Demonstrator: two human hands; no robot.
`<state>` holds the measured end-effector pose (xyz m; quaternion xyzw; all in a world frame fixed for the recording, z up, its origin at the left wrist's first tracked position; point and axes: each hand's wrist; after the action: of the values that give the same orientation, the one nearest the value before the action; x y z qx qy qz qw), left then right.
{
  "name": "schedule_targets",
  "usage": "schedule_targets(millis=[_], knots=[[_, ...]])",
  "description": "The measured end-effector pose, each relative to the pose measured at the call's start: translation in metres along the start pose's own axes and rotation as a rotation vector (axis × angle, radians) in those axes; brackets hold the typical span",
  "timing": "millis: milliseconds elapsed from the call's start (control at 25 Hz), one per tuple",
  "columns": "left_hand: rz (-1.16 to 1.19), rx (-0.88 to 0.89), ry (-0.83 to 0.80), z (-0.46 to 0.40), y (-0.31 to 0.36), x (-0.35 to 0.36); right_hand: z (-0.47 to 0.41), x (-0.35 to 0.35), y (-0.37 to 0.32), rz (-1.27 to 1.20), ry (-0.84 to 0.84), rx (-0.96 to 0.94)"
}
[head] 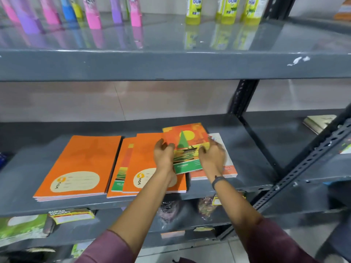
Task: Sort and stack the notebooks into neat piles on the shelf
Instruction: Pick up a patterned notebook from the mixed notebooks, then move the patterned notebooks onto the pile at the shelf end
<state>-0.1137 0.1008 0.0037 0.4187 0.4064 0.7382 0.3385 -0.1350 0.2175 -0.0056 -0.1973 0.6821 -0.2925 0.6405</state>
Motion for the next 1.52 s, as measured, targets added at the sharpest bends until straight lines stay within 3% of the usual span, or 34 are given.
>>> schedule_targets(millis=[120,240,320,400,480,560,640,680,760,920,1160,1360,1520], knots=[[-0.11,-0.048,-0.149,-0.003,-0.011,0.037,-0.009,-0.02,0.026,-0.012,0.048,0.092],[-0.359,-0.108,-0.265,0.001,-0.025,0.05,-0.008,-0.02,0.045,0.002,-0.036,0.191],[-0.575,-0.002,-0.295,0.005,-0.028,0.047,-0.006,-0.018,0.047,0.046,-0.073,0.208],[-0.757,0.239,-0.229,0.009,-0.022,0.032,-0.001,-0.015,0.038,0.112,0.017,0.124],[-0.951,0.405,-0.053,0.006,-0.013,0.001,0.005,-0.007,0.018,0.08,0.086,-0.055],[-1.132,0.34,0.149,0.004,-0.006,-0.039,0.016,0.009,-0.006,-0.076,-0.078,-0.172],[-1.248,0.134,0.232,0.006,-0.001,-0.073,0.029,0.03,-0.025,-0.163,-0.356,-0.158],[-1.25,0.049,0.226,0.006,0.001,-0.084,0.033,0.042,-0.031,-0.159,-0.454,-0.133],[-1.186,-0.02,0.167,0.003,0.001,-0.094,0.034,0.056,-0.033,-0.151,-0.493,-0.064],[-0.786,0.025,0.149,-0.001,0.011,-0.103,0.032,0.065,-0.036,-0.335,-0.392,0.099],[-0.225,-0.115,0.193,-0.01,0.04,-0.122,0.039,0.066,-0.063,-0.446,-0.228,0.196],[-0.185,0.036,0.238,-0.014,0.09,-0.192,0.059,0.1,-0.128,-0.649,-0.339,0.116],[-0.402,0.074,0.468,-0.018,0.112,-0.262,0.083,0.145,-0.183,-0.651,-0.518,0.045]])
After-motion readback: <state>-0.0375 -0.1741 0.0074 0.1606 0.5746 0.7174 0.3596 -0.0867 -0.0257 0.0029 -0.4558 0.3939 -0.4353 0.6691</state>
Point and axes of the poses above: each hand's wrist, its own z-axis away from the middle knuckle, its own x-axis out of the palm, y = z × x, and after that the axes turned 10 degrees about -y, right-handed
